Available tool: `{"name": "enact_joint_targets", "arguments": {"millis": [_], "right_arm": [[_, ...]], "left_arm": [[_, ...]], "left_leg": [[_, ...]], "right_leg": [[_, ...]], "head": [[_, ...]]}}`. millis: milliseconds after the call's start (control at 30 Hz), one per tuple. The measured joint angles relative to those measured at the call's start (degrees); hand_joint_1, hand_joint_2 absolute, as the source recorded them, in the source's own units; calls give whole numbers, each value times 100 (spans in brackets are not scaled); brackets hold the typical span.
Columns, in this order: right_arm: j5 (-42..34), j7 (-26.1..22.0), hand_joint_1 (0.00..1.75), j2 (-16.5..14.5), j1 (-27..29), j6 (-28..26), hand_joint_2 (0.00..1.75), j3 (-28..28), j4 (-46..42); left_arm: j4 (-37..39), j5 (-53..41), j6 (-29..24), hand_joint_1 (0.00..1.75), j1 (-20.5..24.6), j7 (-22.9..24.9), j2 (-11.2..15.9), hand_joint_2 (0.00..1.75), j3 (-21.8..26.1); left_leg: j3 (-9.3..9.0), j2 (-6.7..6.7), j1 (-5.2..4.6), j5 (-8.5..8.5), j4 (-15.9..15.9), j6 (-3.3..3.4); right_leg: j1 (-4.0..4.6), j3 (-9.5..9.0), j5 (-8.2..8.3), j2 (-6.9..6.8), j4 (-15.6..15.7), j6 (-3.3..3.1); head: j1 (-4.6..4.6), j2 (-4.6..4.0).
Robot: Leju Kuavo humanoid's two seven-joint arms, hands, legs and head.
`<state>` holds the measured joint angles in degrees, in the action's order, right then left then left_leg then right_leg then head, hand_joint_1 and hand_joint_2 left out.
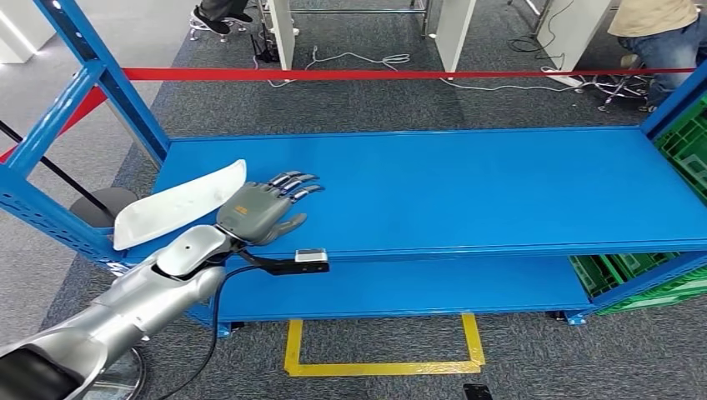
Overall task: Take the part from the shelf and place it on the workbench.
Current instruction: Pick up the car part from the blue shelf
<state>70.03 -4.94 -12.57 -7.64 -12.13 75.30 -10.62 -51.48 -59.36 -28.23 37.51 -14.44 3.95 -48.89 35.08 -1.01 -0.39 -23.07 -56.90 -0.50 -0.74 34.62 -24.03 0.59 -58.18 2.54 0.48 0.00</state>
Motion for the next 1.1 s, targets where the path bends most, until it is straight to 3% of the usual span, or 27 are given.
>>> {"name": "enact_joint_targets", "arguments": {"millis": [33, 167, 333, 467, 700, 933, 1100], "right_arm": [[-4, 2, 0, 0, 0, 0, 0, 0, 0], [-12, 11, 0, 0, 1, 0, 0, 0, 0], [-39, 22, 0, 0, 0, -2, 0, 2, 0], [-78, 24, 0, 0, 0, -3, 0, 8, 0], [-121, 44, 0, 0, 0, -7, 0, 11, 0], [-173, 72, 0, 0, 0, -37, 0, 22, 0], [-171, 83, 0, 0, 4, -45, 0, 22, 0]], "left_arm": [[7, -5, -21, 0, -17, 26, 9, 175, 27], [39, -32, -110, 0, -79, 124, 32, 0, 131], [112, -317, -244, 0, -152, 370, 31, 0, 259], [209, -468, -262, 0, -158, 595, 13, 175, 360], [349, -906, -235, 0, -200, 1182, -86, 175, 539], [873, -1708, -249, 0, -207, 2289, -251, 175, 886], [1247, -1766, -264, 0, -220, 2434, -275, 175, 1244]], "left_leg": [[0, 0, 0, 0, 0, 0], [0, 0, 0, 0, 0, 0], [0, 0, 0, 0, 0, 0], [0, 0, 0, 0, 0, 0], [0, 0, 0, 0, 0, 0], [0, 0, 0, 0, 0, 0], [0, 1, 0, 0, 0, 0]], "right_leg": [[0, 0, 0, 0, 0, 0], [0, 0, 0, 0, 0, 0], [0, 1, 0, 0, 0, 0], [0, 1, 0, 0, 0, 0], [0, 1, 0, 1, 0, 0], [0, 1, 0, 1, 0, 0], [0, 3, 0, 2, 0, 0]], "head": [[-1, 0], [1, 0], [0, 0], [1, 0], [1, 0], [1, 0], [-1, 0]]}}
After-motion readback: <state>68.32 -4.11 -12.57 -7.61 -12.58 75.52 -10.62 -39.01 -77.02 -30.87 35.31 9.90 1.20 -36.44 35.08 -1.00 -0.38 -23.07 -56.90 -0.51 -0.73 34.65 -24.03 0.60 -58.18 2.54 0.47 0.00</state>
